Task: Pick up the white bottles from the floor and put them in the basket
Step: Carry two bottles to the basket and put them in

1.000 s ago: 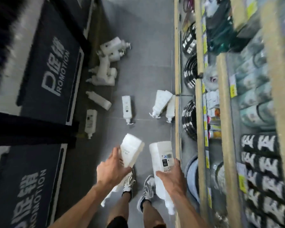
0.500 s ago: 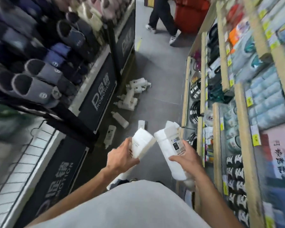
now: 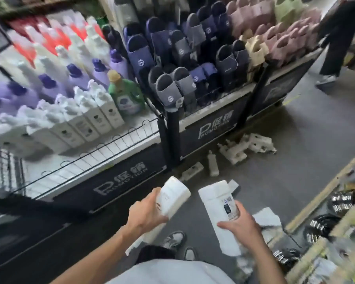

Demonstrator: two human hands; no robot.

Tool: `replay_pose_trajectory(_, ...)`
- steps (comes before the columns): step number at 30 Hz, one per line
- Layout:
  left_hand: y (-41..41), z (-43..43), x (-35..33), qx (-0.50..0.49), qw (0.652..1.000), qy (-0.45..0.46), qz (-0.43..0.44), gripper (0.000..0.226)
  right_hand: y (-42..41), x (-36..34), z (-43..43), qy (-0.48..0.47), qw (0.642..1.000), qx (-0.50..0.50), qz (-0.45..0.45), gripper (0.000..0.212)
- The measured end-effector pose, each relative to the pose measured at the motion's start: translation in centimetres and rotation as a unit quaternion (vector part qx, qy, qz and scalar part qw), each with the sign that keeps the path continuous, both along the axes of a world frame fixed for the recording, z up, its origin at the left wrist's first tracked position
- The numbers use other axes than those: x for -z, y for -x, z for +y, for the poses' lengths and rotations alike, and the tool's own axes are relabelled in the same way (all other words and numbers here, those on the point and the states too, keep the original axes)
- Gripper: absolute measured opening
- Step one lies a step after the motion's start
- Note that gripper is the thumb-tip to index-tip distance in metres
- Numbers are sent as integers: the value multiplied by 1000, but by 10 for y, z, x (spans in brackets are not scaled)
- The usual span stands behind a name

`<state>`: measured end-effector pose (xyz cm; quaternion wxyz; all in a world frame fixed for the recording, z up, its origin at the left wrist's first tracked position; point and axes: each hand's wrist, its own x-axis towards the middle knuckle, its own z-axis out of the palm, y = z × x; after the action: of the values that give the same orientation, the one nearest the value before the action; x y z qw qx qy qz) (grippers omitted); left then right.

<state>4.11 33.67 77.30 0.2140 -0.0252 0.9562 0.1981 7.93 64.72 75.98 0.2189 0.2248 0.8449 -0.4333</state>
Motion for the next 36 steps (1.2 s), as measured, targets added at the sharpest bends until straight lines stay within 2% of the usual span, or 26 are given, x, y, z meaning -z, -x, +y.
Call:
replay_pose_trajectory(4,-43,-27,-1,-121,993,-12,7,91,9,4,-14,3,999,-49,13,65)
replay_pose_trajectory(7,-75,-53,-2,-210,977,-27,21,91,14,3,-34,25,996,-80,12,59)
replay_pose_trajectory(14,-165,-130,-10,-399,915,-27,49,87,25,-4,-113,47,981,-186,15,55)
replay_pose_trajectory(18,-212,-179,-11,-454,890,-14,48,86,25,-9,-169,35,970,-238,15,57)
replay_pose_trajectory(22,-250,-229,-15,-467,884,1,29,82,20,-9,-240,14,959,-282,25,58)
replay_pose_trajectory(25,-274,-263,-20,-478,878,14,27,76,7,-11,-299,1,941,-338,31,62)
replay_pose_trajectory(28,-297,-297,-23,-509,860,6,33,77,-6,-8,-357,-9,919,-394,26,74)
replay_pose_trajectory(34,-352,-361,-27,-560,827,9,50,78,-47,-9,-470,-5,871,-489,41,65)
replay_pose_trajectory(36,-377,-379,-29,-583,811,13,53,78,-62,-9,-506,6,856,-516,40,68)
